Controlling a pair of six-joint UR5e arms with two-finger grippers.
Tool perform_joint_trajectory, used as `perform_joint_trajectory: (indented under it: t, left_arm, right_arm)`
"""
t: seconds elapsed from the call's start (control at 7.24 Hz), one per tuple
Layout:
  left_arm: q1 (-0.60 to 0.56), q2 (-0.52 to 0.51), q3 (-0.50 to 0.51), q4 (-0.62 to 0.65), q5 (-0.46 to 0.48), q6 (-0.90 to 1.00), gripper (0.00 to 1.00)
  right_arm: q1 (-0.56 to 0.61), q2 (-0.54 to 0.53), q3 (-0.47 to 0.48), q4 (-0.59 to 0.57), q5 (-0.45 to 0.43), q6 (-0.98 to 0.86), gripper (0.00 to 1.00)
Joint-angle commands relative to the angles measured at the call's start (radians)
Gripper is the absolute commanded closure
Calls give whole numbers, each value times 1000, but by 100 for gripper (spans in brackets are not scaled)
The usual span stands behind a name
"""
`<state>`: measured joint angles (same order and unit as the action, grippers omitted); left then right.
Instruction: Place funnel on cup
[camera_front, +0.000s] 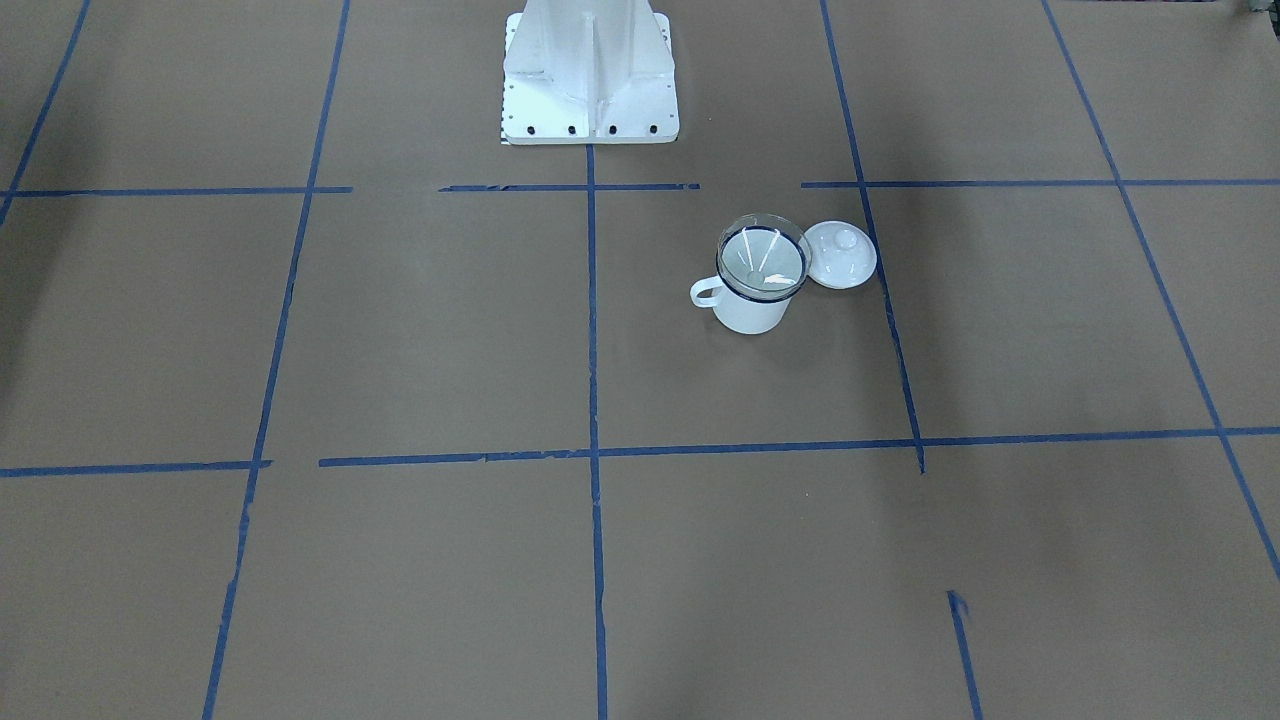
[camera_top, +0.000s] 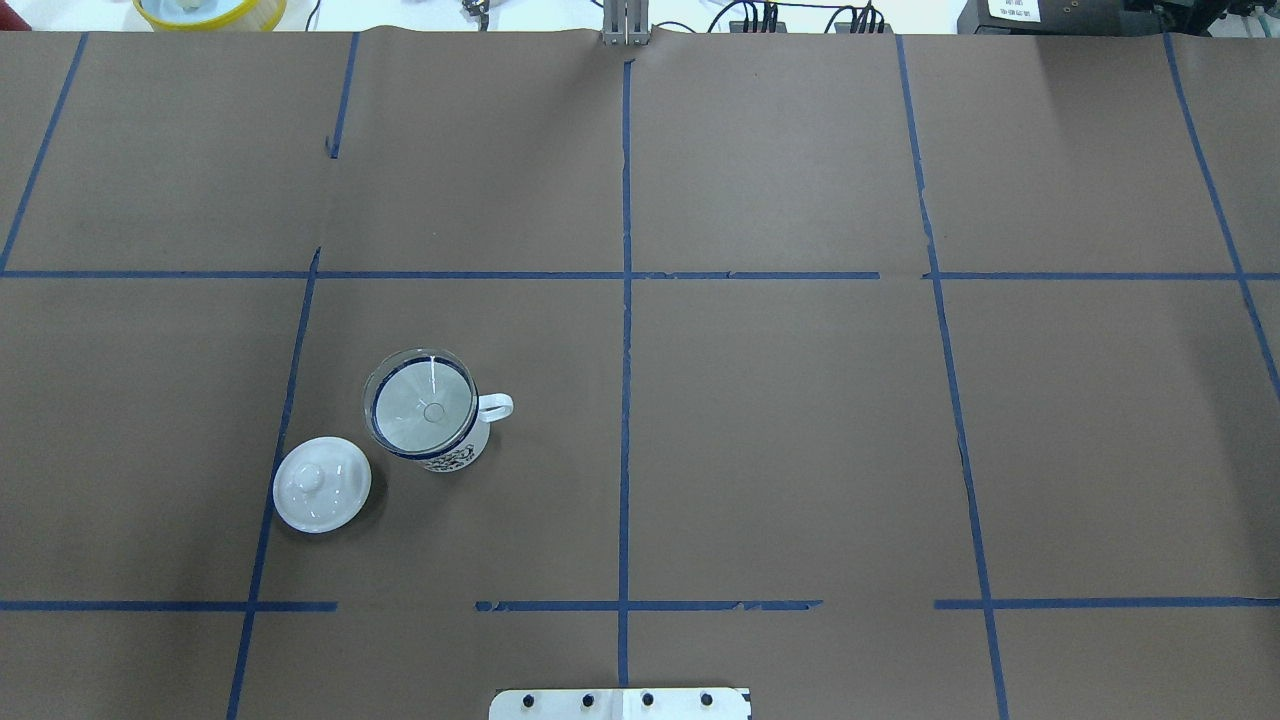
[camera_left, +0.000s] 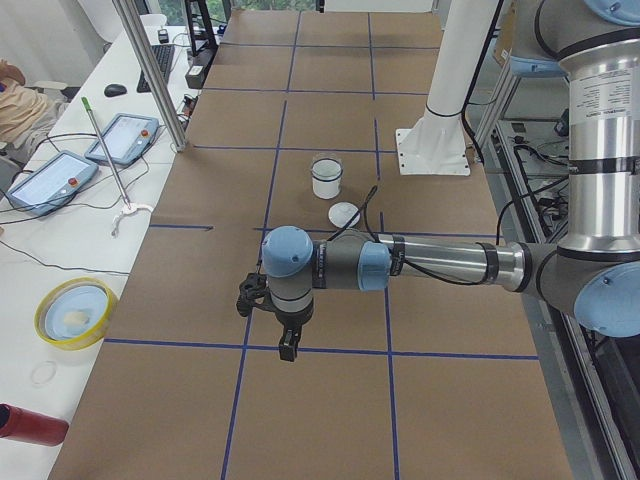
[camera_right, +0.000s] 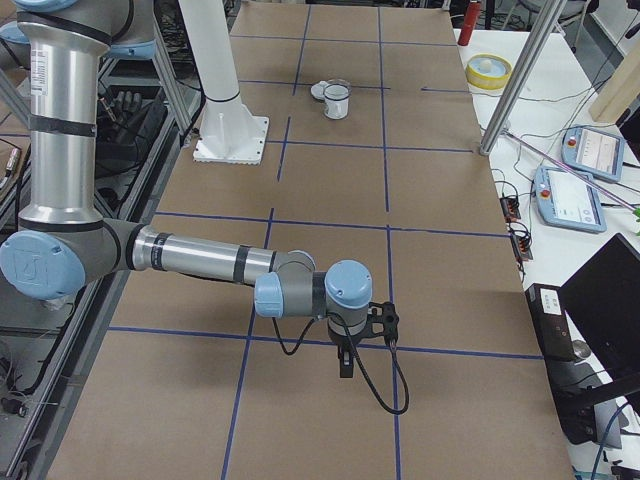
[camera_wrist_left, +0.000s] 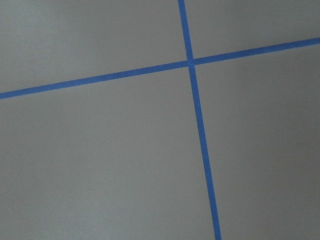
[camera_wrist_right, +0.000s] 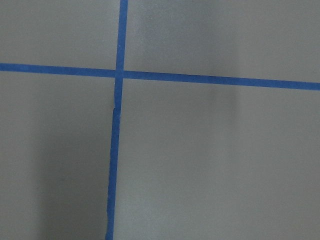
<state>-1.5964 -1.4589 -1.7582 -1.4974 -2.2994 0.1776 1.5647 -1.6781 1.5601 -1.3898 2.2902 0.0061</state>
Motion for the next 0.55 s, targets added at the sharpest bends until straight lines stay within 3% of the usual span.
perform_joint_trajectory:
  t: [0.0, 0.41]
  left_arm:
    - [0, 0, 0, 0, 0, -1, 0]
    - [1, 0, -4, 0, 0, -1, 0]
  right_arm:
    - [0, 0, 0, 0, 0, 0, 0]
    - [0, 0, 0, 0, 0, 0, 0]
